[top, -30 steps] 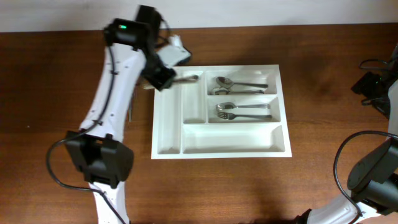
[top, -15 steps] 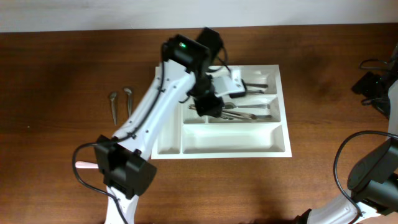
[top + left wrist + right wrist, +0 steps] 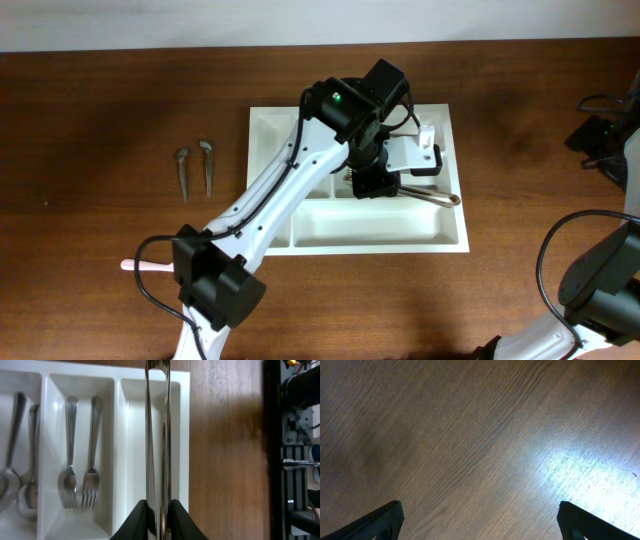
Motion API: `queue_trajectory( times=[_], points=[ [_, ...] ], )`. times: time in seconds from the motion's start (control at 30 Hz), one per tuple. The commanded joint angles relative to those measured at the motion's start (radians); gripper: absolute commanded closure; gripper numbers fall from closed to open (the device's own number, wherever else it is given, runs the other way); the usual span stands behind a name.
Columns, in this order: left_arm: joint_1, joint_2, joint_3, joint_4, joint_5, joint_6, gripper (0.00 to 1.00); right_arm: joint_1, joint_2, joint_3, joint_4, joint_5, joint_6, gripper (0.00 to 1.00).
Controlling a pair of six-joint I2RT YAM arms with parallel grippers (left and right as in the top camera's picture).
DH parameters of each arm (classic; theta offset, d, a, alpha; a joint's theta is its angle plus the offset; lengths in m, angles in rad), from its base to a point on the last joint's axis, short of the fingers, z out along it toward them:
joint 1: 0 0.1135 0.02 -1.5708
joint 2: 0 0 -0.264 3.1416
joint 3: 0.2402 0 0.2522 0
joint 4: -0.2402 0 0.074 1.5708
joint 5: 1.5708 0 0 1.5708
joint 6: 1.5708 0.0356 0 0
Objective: Pack container
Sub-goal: 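Lower the tongs into the long bottom compartment and open the left gripper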
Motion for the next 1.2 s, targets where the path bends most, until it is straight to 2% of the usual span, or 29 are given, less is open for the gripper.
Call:
queue_trajectory(
  times=[0.0,0.37,0.77,1.0,1.17],
  points=[
    [0.006,0.002,-0.06,0.007,0.022,-0.004,0.84,0.002,0.003,0.017,0.0,0.002,0.001,0.01],
    [0.006,0.002,-0.247,0.092,0.029,-0.004,0.84,0.002,0.003,0.017,0.0,0.002,0.001,0.01],
    [0.006,0.05,-0.25,0.199,0.029,-0.012,0.84,0.002,0.003,0.017,0.0,0.002,0.001,0.01],
    [0.006,0.108,-0.25,0.185,0.029,-0.031,0.84,0.002,0.003,0.017,0.0,0.002,0.001,0.01],
    [0.006,0.115,-0.25,0.185,0.029,-0.031,0.8,0.002,0.003,0.017,0.0,0.002,0.001,0.01]
  ],
)
